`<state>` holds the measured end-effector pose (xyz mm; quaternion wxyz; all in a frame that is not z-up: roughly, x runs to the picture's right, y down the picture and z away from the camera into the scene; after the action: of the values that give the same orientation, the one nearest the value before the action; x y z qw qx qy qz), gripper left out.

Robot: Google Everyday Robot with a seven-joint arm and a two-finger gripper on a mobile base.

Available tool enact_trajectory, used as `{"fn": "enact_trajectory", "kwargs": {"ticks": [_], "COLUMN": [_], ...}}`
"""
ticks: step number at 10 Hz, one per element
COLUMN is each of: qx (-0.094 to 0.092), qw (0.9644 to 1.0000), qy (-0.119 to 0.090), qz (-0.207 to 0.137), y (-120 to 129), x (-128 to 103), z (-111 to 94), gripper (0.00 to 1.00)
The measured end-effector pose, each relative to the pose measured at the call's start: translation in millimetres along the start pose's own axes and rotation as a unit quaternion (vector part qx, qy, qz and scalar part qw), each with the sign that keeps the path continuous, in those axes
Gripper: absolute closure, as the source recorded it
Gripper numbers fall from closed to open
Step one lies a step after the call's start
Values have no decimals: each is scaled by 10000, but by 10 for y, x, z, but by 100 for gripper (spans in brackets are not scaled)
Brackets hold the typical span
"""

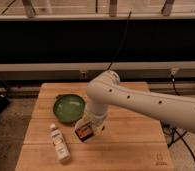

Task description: Place the eraser in the ceramic cup

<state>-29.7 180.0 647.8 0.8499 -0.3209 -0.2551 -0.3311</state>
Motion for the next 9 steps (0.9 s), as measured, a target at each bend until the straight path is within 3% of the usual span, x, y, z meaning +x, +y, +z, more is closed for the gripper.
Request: {"fn": "enact_trajectory", "kwargs": {"ticks": [9], "qx": [-42], "qw": [9989], "qy": [-436], "qz": [-172], "y": [-264], "x": [-191], "z": [86], "gripper": [100]}}
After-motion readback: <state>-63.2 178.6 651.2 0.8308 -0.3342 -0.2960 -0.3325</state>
